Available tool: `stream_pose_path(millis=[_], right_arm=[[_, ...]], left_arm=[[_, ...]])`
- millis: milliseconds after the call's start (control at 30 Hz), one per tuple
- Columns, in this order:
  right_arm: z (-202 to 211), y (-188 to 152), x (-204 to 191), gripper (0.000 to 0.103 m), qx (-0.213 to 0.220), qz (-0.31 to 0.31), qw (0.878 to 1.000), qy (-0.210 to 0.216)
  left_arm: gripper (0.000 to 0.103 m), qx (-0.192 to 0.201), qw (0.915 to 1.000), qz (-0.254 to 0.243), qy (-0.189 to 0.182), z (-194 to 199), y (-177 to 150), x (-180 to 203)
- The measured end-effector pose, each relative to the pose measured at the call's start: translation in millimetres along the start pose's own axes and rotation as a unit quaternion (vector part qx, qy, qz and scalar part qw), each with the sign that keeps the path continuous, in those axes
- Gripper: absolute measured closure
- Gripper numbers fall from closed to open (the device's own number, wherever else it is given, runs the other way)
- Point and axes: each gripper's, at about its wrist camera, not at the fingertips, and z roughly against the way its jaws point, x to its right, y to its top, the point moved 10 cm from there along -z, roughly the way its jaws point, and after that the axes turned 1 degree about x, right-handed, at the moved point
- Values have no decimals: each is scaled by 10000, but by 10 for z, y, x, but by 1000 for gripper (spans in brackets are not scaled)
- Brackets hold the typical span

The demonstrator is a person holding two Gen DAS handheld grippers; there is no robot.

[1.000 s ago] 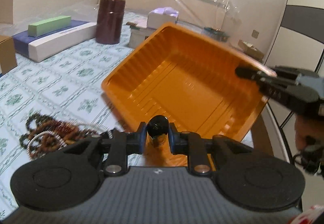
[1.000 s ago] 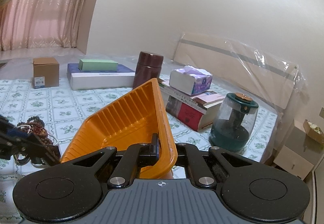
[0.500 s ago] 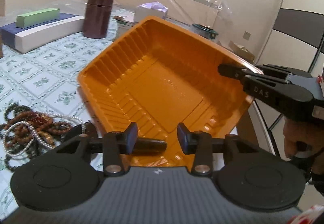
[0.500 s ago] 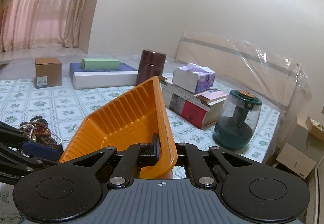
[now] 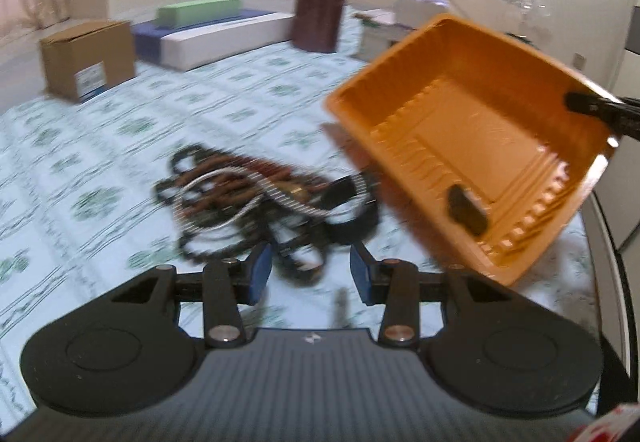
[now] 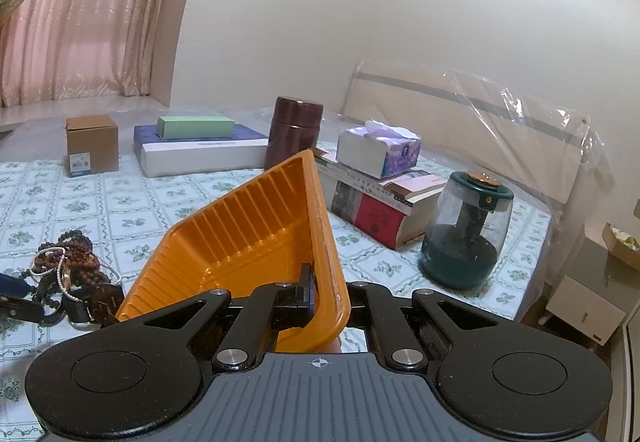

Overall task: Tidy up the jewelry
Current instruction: 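Drop the black case into the tray with the left tool while the right tool holds it, then grasp a black watch from the jewelry pile with the left tool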

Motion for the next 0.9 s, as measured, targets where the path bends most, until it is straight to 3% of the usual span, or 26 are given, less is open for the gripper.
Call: stream_pose_path(millis=[333, 533, 667, 900], right_arm=[[-4, -7, -3, 97, -5, 1, 10000, -18], [-10, -5, 4, 97, -9, 4, 10000, -21], [-6, -8, -1, 97, -9, -3, 10000, -23], [-13, -2, 1, 97, -8, 0, 10000, -23]], left_arm=[[65, -161, 9989, 383, 222, -173, 23, -146], [75, -302, 9985, 307, 338, -251, 18, -181], [94, -353, 9985, 161, 392, -210, 8, -213], [95, -504, 9974, -43, 508, -260, -18, -239]])
